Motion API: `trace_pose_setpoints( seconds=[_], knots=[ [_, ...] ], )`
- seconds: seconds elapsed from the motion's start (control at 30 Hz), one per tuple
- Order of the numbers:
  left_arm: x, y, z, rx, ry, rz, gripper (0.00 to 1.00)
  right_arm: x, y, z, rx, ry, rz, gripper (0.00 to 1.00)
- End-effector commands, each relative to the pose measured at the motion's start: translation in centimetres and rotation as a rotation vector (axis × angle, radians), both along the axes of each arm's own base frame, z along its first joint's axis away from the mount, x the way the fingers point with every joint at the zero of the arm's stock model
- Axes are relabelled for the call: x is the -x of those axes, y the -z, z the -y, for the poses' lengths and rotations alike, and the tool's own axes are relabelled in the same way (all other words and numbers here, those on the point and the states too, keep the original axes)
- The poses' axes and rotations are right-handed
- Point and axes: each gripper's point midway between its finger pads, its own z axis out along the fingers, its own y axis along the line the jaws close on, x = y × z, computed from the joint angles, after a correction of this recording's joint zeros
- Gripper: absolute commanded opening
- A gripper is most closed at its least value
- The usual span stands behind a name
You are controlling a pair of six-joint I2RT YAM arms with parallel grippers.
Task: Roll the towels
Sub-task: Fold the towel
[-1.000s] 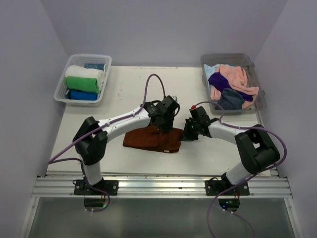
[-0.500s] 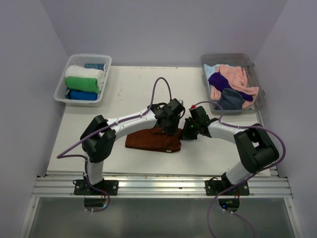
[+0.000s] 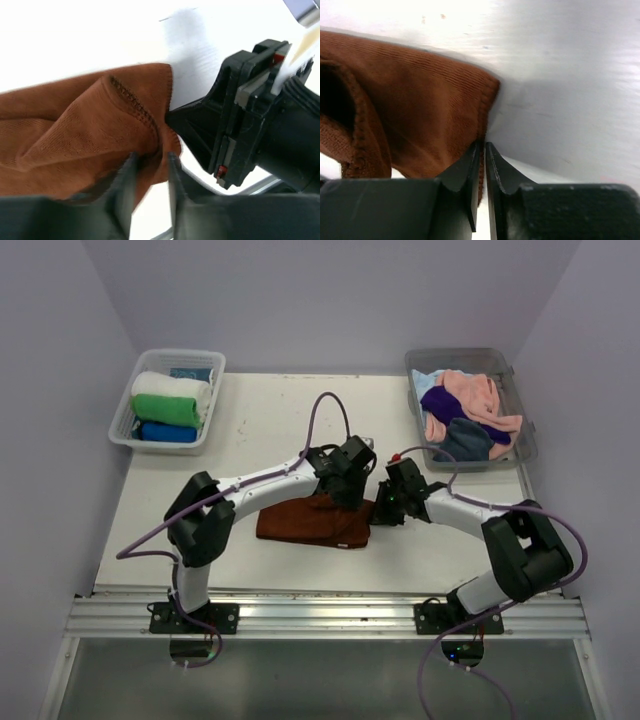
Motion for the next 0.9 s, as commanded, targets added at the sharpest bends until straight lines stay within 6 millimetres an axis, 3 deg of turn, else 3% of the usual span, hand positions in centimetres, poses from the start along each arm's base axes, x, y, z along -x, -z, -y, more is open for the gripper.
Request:
trace_pose_setpoints(
  seconds=[0.0, 0.07, 0.1, 0.13, 0.27, 0.3, 0.33, 0.37, 0.4, 0.43, 0.47, 0.5, 0.57, 0.73, 0.87],
  knots=[
    [0.3, -1.7, 2.6, 0.098, 0.076, 0.016, 0.39, 1.0, 0.2, 2.6, 0.116, 0.034, -0.003, 0.17],
    [0.6, -2.7, 3.1, 0.129, 0.110, 0.028, 0.50, 1.0, -0.1, 3.0, 0.137, 0.038, 0.001, 0.21],
    [0.6, -3.2, 3.0, 0.133, 0.127, 0.046, 0.63, 0.9, -0.5, 3.2, 0.144, 0.043, 0.012, 0.22],
    [0.5, -4.6, 2.8, 0.147, 0.131, 0.073, 0.66, 0.9, -0.7, 3.4, 0.155, 0.045, 0.019, 0.24],
    [-0.1, -8.7, 0.7, 0.167, 0.114, 0.160, 0.67, 0.8, -2.2, 3.8, 0.156, 0.044, 0.057, 0.30],
    [-0.8, -8.5, -0.9, 0.158, 0.076, 0.156, 0.66, 0.6, -2.5, 3.6, 0.147, 0.039, 0.071, 0.31],
    [-1.1, -9.7, -2.1, 0.180, 0.051, 0.170, 0.66, 0.5, -3.2, 3.4, 0.129, 0.038, 0.093, 0.32],
    [-1.0, -8.3, -3.8, 0.162, 0.020, 0.138, 0.64, 0.2, -3.7, 3.0, 0.108, 0.033, 0.114, 0.35],
    [-2.4, -7.9, -6.0, 0.158, -0.041, 0.133, 0.63, 0.1, -4.2, 2.7, 0.088, 0.022, 0.129, 0.37],
    [-2.7, -8.4, -7.2, 0.180, -0.069, 0.144, 0.62, -0.3, -4.8, 2.3, 0.077, 0.009, 0.152, 0.41],
    [-2.9, -7.6, -8.4, 0.173, -0.093, 0.130, 0.61, -0.7, -5.0, 2.1, 0.074, -0.001, 0.161, 0.41],
    [-3.0, -5.5, -10.6, 0.143, -0.138, 0.091, 0.61, -0.9, -5.2, 1.8, 0.071, -0.017, 0.164, 0.42],
    [-3.1, -3.5, -13.1, 0.123, -0.193, 0.049, 0.59, -1.8, -5.2, 1.0, 0.090, -0.063, 0.157, 0.42],
    [-3.0, 0.4, -16.0, 0.081, -0.263, -0.012, 0.57, -4.1, -5.4, 0.4, 0.128, -0.100, 0.182, 0.42],
    [-2.8, 3.6, -17.9, 0.048, -0.315, -0.083, 0.53, -4.6, -4.1, -1.0, 0.108, -0.159, 0.141, 0.42]
  ],
)
